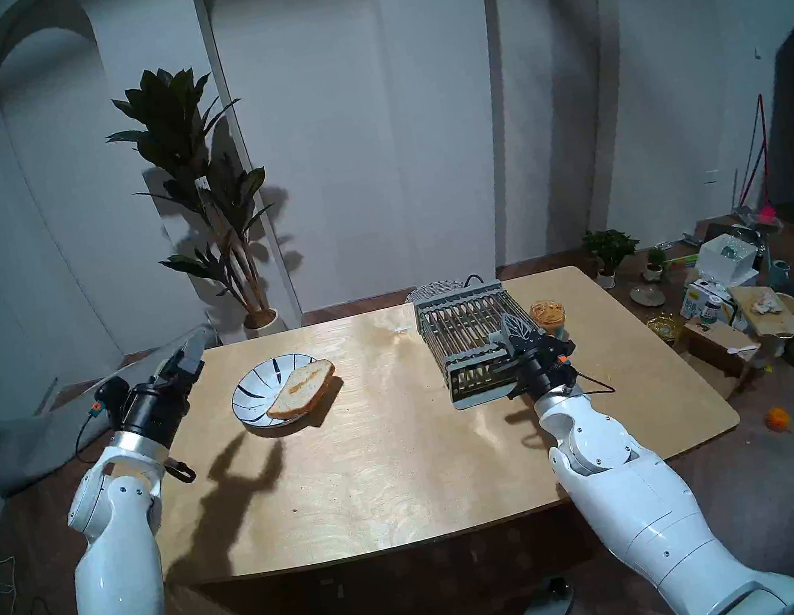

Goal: Spread peanut butter over the slice of bread with the knife

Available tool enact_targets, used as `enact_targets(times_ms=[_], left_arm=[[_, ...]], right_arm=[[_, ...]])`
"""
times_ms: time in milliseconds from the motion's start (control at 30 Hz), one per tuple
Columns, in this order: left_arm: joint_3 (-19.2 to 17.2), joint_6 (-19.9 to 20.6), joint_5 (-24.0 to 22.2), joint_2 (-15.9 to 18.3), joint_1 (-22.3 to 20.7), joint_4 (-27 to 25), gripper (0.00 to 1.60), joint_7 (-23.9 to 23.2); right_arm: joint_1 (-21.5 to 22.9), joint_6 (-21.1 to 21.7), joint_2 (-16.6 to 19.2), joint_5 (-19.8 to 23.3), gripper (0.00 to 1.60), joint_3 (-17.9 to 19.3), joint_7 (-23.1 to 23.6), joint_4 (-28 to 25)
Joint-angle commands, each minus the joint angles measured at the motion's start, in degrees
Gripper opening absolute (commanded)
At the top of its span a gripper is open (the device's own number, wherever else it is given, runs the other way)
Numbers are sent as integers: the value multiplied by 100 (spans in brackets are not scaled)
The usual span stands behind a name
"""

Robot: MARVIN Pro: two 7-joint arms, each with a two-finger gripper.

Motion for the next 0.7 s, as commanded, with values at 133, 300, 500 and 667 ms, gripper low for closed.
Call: enact_targets(times_ms=[133, 300, 500, 667], left_arm=[[9, 6, -38, 76, -177, -6, 160, -26], [9, 4, -53, 109, -200, 17, 160, -27], [12, 10, -80, 153, -231, 41, 160, -35], [26, 51, -141, 171, -258, 51, 160, -69]], right_arm=[[28, 3, 19, 74, 160, 50, 62, -280], [-28, 79, 35, 183, 160, 97, 109, -515], [-111, 216, 82, 329, 160, 161, 166, -986], [71, 389, 123, 458, 160, 236, 209, -1235]])
